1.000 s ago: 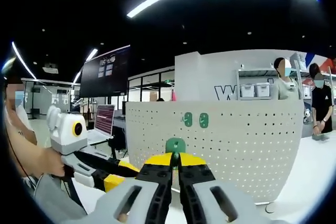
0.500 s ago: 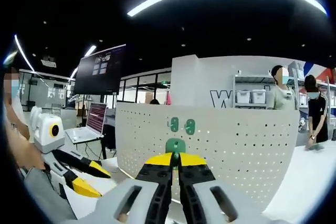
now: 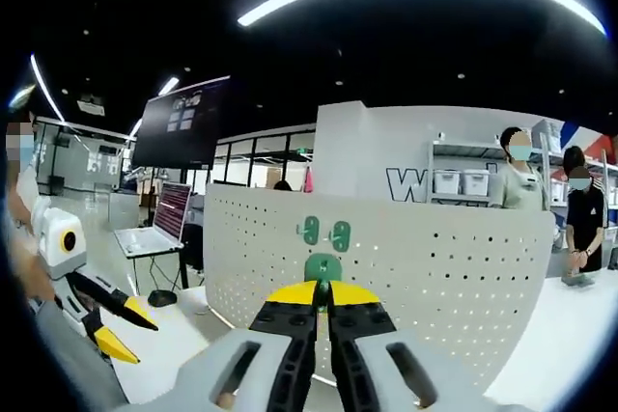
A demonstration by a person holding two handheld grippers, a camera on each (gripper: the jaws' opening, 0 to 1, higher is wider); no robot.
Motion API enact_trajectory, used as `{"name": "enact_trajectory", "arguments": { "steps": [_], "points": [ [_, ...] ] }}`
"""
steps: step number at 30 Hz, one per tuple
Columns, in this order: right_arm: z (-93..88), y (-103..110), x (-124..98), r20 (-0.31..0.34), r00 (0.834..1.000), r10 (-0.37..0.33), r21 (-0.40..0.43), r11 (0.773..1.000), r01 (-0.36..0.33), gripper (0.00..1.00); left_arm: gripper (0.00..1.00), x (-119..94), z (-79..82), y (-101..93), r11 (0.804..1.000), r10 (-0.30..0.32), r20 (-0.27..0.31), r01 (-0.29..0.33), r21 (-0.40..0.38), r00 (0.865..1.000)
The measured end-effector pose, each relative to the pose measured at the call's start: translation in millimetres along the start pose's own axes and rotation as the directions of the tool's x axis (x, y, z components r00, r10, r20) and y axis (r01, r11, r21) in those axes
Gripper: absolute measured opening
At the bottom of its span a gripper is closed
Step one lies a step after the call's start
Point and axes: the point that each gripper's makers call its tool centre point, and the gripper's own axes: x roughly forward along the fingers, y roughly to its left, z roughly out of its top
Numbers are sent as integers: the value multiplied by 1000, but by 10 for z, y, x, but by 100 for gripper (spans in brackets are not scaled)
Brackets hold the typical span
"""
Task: Insert the hook assembly into the mounting plate slot until the hook locks in place.
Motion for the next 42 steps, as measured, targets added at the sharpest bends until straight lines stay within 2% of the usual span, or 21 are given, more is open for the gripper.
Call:
{"name": "enact_trajectory", "arguments": {
  "steps": [5, 9, 14, 31, 36, 42],
  "points": [
    [6, -49, 52, 2, 1000, 0, -8, 1000, 0, 0, 36, -53, -94, 7, 999, 20, -3, -20, -34, 1000],
    [23, -101, 102, 12, 1000, -7, -10, 1000, 7, 0, 36, -108, -144, 57, 997, 62, -3, -62, -39, 998],
    [12, -90, 191, 18, 1000, -7, -3, 1000, 7, 0, 36, -129, -214, 73, 996, 71, -21, -72, -57, 997],
    [-43, -146, 466, 51, 997, -53, 32, 998, 52, 0, 37, -207, -438, 113, 993, 79, -71, -85, -78, 994],
    [-59, -212, 531, 61, 995, -74, 45, 996, 71, 0, 36, -224, -519, 116, 993, 65, -94, -74, -97, 993],
    [-67, -302, 591, 72, 991, -110, 60, 993, 106, 0, 37, -248, -537, 109, 992, 55, -94, -65, -108, 994]
  ]
}}
